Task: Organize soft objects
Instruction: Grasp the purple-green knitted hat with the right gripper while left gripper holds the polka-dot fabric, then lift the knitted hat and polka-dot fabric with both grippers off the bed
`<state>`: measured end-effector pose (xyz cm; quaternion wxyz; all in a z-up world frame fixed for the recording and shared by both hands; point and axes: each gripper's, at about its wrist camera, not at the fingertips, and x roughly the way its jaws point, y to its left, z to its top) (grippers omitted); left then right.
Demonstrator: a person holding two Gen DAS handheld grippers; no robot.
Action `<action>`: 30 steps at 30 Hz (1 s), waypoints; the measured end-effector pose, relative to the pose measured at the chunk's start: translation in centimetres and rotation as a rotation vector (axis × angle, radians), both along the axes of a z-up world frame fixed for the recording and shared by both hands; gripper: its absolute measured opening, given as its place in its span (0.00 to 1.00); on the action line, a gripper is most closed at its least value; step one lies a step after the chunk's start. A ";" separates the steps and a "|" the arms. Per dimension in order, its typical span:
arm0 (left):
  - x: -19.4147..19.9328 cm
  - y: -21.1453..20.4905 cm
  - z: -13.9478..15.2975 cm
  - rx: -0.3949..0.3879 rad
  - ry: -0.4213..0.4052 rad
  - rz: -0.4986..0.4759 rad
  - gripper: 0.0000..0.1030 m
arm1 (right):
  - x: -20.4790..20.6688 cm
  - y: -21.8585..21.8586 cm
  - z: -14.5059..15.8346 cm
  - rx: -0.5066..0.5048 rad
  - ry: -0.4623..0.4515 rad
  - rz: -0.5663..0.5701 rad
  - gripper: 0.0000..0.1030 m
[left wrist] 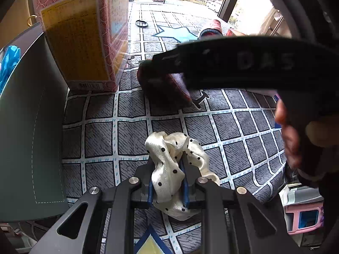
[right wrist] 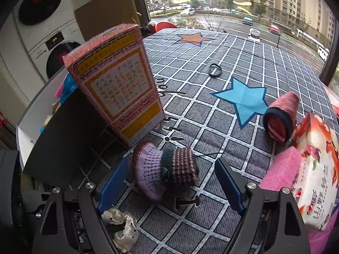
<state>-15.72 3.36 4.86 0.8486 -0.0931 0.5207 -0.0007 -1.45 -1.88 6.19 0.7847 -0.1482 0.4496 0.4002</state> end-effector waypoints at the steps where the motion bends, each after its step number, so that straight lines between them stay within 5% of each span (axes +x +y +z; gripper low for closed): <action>1: 0.0 0.1 0.0 0.004 -0.001 -0.002 0.22 | 0.0 0.5 -0.4 -0.014 -0.004 0.022 0.83; 3: -0.1 0.1 0.0 0.011 -0.002 -0.005 0.23 | 0.0 1.7 -1.6 -0.054 0.009 0.069 0.77; 4: -0.2 0.3 0.1 0.011 -0.002 -0.006 0.23 | 0.0 2.0 -2.1 -0.078 -0.009 0.065 0.54; 7: -0.4 0.3 0.2 0.016 -0.003 -0.011 0.23 | -0.5 1.5 -2.0 -0.085 -0.037 0.057 0.49; 19: 0.7 -1.4 0.1 0.052 0.025 -0.015 0.20 | -4.7 -11.1 3.8 -0.027 -0.132 -0.237 0.49; 23: 1.6 -2.0 0.0 0.050 0.031 -0.028 0.20 | -4.2 -14.9 2.7 -0.104 -0.115 -0.379 0.49; 30: 2.0 -2.4 -0.5 0.074 0.027 -0.036 0.20 | -3.9 -17.0 -2.1 -0.142 -0.048 -0.449 0.53</action>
